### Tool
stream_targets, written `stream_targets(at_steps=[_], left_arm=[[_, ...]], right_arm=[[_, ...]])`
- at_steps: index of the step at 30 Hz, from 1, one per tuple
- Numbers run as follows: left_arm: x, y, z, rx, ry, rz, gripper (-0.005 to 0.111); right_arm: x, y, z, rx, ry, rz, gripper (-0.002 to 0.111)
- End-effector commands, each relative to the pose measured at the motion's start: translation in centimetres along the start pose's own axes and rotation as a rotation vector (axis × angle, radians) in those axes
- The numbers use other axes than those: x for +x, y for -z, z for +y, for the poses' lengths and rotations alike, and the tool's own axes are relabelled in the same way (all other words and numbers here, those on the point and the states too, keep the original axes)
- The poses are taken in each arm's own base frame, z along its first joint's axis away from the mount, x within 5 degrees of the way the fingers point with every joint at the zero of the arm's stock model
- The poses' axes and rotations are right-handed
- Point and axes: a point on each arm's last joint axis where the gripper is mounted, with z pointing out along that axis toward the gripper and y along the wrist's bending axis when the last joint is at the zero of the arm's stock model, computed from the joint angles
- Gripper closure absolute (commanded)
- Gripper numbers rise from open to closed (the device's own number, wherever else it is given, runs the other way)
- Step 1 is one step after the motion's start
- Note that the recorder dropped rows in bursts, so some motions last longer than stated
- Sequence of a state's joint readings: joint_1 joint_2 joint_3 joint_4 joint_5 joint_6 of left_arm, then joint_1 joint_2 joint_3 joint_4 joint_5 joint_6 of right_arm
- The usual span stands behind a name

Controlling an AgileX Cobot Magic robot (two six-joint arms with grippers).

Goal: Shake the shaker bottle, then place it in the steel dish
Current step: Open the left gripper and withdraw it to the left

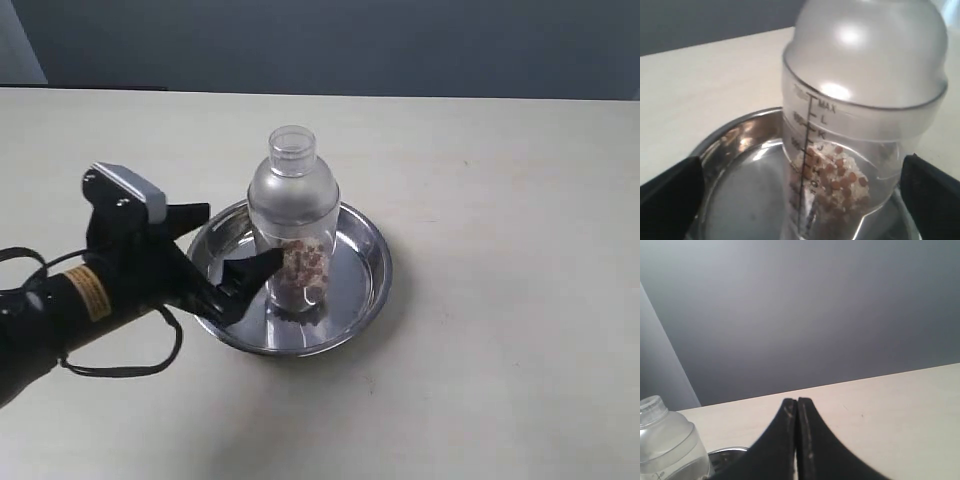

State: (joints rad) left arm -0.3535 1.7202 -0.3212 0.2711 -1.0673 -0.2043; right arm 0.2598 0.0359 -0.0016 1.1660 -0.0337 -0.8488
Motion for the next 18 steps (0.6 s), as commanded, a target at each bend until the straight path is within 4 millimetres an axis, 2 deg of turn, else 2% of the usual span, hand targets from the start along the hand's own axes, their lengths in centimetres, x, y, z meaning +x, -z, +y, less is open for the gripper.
stream_targets(at_steps=[1, 4, 9, 11, 14, 16, 18], left_arm=[[-1.4, 3.2, 0.5, -0.107, 0.033, -0.049, 0.002], [-2.4, 5.7, 0.6, -0.19, 0.052, -0.116, 0.005], [-4.6, 10.4, 0.1, -0.259, 0.079, -0.336, 0.029], [-5.2, 12.4, 0.0, -0.288, 0.08, -0.433, 0.035], [-5.1, 14.9, 0.1, -0.351, 0.105, -0.528, 0.036], [-5.9, 16.4, -0.1, -0.363, 0.108, -0.623, 0.036], [-6.3, 17.5, -0.6, -0.345, 0.051, -0.662, 0.036]], right_arm=[[0.0, 0.0, 0.0, 0.0, 0.005, -0.002, 0.109], [0.0, 0.0, 0.0, 0.003, 0.005, -0.005, 0.109], [0.0, 0.0, 0.0, 0.003, 0.005, -0.005, 0.109], [0.0, 0.0, 0.0, 0.003, 0.005, -0.005, 0.109], [0.0, 0.0, 0.0, 0.003, 0.005, -0.005, 0.109], [0.0, 0.0, 0.0, 0.003, 0.005, -0.005, 0.109], [0.0, 0.0, 0.0, 0.001, 0.005, -0.003, 0.109]])
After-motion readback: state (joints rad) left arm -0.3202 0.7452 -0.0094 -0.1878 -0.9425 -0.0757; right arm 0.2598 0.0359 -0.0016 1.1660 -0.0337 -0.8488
